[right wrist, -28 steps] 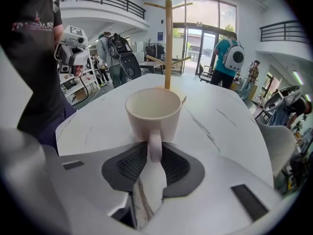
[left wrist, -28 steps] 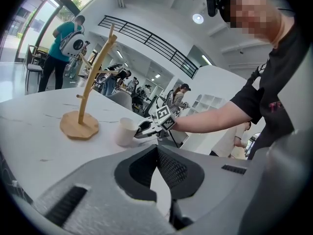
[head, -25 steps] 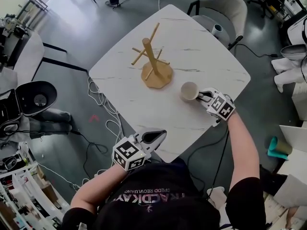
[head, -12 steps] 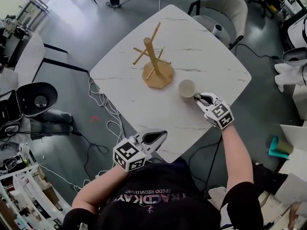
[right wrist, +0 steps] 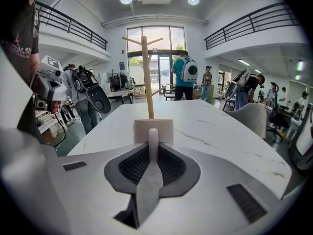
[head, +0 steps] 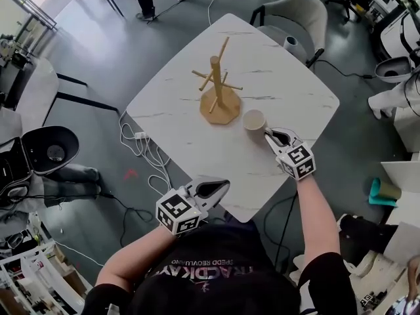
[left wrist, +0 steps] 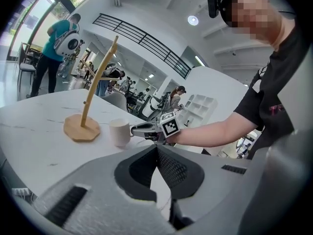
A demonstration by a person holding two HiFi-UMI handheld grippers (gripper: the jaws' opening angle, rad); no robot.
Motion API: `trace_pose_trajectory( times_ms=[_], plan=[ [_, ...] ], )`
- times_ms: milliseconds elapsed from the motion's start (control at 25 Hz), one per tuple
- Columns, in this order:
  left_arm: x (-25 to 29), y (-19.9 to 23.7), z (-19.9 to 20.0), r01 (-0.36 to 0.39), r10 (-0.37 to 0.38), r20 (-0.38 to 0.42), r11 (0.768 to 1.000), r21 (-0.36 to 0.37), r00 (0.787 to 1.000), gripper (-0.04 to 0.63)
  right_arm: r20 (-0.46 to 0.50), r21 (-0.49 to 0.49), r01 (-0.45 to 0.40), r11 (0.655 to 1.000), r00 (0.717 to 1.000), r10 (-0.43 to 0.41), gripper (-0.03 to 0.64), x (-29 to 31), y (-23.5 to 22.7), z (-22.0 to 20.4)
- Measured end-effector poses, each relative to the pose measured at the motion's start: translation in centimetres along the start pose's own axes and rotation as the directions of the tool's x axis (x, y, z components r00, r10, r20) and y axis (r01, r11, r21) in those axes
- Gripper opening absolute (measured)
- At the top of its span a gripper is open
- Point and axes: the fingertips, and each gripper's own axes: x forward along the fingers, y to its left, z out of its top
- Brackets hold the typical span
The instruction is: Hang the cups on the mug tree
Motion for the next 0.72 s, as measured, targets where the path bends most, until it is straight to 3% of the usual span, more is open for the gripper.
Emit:
trace_pose_trajectory(
  times_ms=[440,720],
  plan=[
    [-2.2,0.3,0.9,0.026,-0.027,0.010,0.999,0.034,1.000,-0.003,0.024,0.034,0.088,0.996,0.996,-0.089,0.046,-0.3,1.3,1.8],
    [-2.5,0.0,1.2,0.051,-0.052,0.018,0.998,0.048,0.998,-0.003,0.025,-0.020,0.156,0.988,0.988,-0.156,0.046,-1.8,1.0,4.7]
  ],
)
